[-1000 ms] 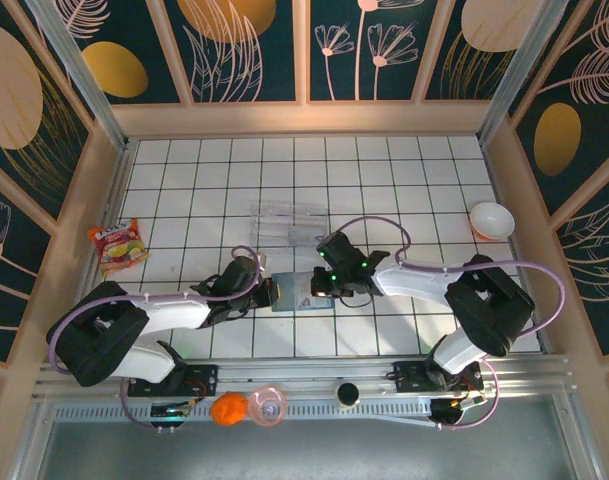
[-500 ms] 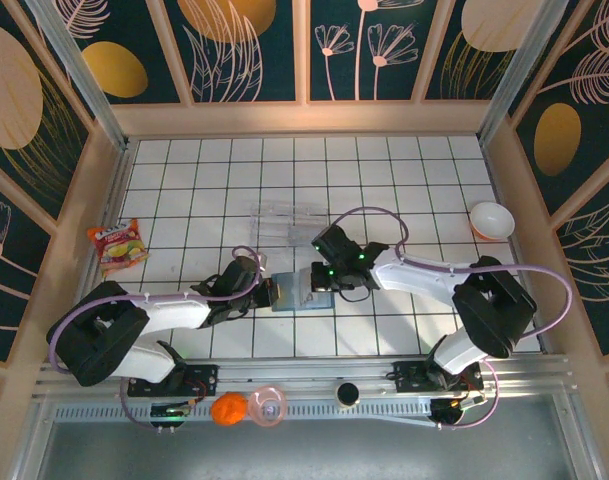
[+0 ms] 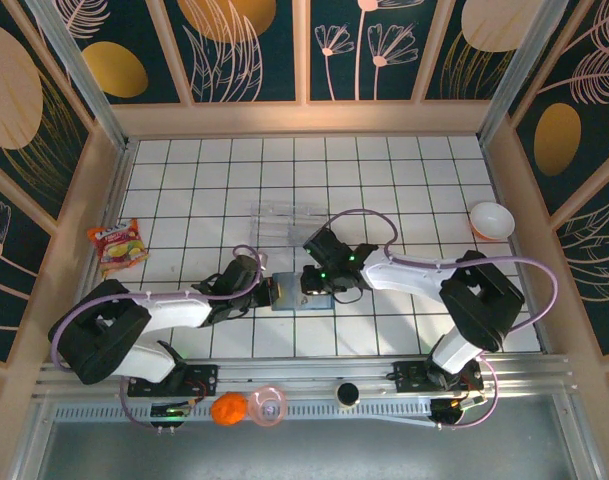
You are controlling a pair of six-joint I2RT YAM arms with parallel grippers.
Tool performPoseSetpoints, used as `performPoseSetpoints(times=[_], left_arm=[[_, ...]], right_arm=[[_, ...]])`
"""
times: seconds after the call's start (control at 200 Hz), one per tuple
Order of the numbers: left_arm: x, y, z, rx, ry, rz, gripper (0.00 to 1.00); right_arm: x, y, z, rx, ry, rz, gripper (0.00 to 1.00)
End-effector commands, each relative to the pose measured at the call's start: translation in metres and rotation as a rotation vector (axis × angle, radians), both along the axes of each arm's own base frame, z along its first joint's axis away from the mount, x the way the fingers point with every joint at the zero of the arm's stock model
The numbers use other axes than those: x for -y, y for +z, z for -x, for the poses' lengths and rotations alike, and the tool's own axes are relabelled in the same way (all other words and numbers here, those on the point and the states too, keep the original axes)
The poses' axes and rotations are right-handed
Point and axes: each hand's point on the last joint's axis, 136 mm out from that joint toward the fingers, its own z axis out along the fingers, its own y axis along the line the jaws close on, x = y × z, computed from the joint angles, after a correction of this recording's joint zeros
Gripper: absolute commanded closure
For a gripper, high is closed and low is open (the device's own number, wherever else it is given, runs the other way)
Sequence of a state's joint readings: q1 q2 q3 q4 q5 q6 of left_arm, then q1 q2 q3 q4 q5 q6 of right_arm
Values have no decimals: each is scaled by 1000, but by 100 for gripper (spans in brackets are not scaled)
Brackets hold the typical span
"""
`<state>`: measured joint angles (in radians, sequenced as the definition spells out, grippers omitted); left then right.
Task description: Take the credit cards out of the card holder
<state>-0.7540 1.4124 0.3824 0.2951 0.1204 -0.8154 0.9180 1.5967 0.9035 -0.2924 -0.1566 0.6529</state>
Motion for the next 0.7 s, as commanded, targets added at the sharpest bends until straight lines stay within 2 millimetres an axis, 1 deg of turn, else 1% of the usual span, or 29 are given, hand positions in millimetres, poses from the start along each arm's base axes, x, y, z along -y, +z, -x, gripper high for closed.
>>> performPoseSetpoints(times=[0.0,0.075,0.12,0.2,0.25,0.295,0.425,0.51,0.626,0.646,0.696], left_arm=[[-3,-9,4,-25,-13,-34,100],[-3,-9,4,-25,-12,-33,100],[-3,-9,4,-26,-13,-33,100],[-3,-9,5,-25,-13,-38,100],[-4,-9,4,-25,-12,-40,100],[-4,-8,3,-21,-12,-41,100],[-3,-8,3,-19,-15,-44,100],[-2,-5,1,-13,-16,-44,100],[3,4,-2,-4,-20,-31,100],[3,7,-3,-1,-19,-26,93],[5,14,-5,9,-13,-9,72]], right_arm=[[-8,-3,0,-6,18,-37,79],[-9,-6,-1,-12,16,-36,79],[-8,-7,-2,-10,13,-32,81],[-4,-7,-4,5,12,-15,93],[-1,-2,-6,27,17,-5,100],[0,5,-7,53,33,-6,100],[-3,38,-3,151,156,-56,100],[-5,67,-4,272,250,-60,100],[-4,106,-16,437,350,-20,100],[-4,111,-19,464,370,-7,100],[-4,124,-23,524,435,18,100]])
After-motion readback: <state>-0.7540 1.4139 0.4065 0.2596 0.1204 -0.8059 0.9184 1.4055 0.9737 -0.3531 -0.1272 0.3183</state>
